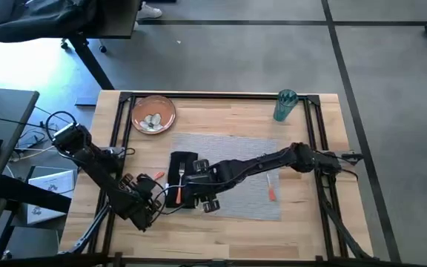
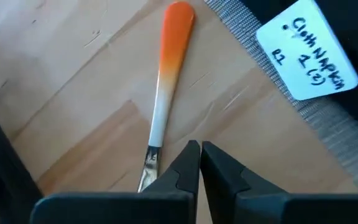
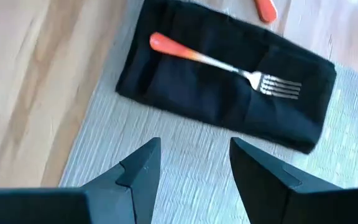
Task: Set table place
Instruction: Put the orange table knife on the gray table mat beside the orange spoon
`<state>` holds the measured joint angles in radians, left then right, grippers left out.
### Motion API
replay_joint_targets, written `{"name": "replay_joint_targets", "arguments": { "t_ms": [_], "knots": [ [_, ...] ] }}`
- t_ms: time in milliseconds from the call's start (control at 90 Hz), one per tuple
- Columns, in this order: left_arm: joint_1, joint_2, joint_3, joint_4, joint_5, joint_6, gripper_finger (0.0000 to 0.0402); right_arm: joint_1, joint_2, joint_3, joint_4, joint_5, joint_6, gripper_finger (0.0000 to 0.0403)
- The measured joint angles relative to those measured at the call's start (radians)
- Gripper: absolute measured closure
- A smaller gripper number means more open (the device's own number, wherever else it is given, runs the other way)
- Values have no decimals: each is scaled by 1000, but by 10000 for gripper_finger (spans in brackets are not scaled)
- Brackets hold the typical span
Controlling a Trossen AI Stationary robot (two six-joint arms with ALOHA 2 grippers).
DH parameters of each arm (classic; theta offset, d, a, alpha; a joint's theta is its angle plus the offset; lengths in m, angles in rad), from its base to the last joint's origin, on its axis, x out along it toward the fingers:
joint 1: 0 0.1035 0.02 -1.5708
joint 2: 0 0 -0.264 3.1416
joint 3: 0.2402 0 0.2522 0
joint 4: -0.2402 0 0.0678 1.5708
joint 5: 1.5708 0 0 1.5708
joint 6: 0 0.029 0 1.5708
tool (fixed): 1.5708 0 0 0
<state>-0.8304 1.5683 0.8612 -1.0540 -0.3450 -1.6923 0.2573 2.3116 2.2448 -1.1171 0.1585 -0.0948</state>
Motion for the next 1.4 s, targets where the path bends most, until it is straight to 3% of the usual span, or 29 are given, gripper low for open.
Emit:
{"name": "replay_joint_targets", "arguments": {
  "t_ms": [333,544,878,1100,1400],
  "knots": [
    [123,-114,-59,5,125,238,277,-79,-58,0,-95,-132,-65,231],
    [146,-144,-190,98,223,281,258,-115,-50,-2,-101,-164,-82,231],
    [145,-148,-270,188,205,356,282,-119,-50,-2,-79,-165,-97,231],
    [137,-152,-301,241,195,359,388,-119,-49,-2,-64,-162,-97,231],
    [76,-145,-262,186,114,282,401,-119,-49,-2,-82,-151,-90,231]
  ]
}}
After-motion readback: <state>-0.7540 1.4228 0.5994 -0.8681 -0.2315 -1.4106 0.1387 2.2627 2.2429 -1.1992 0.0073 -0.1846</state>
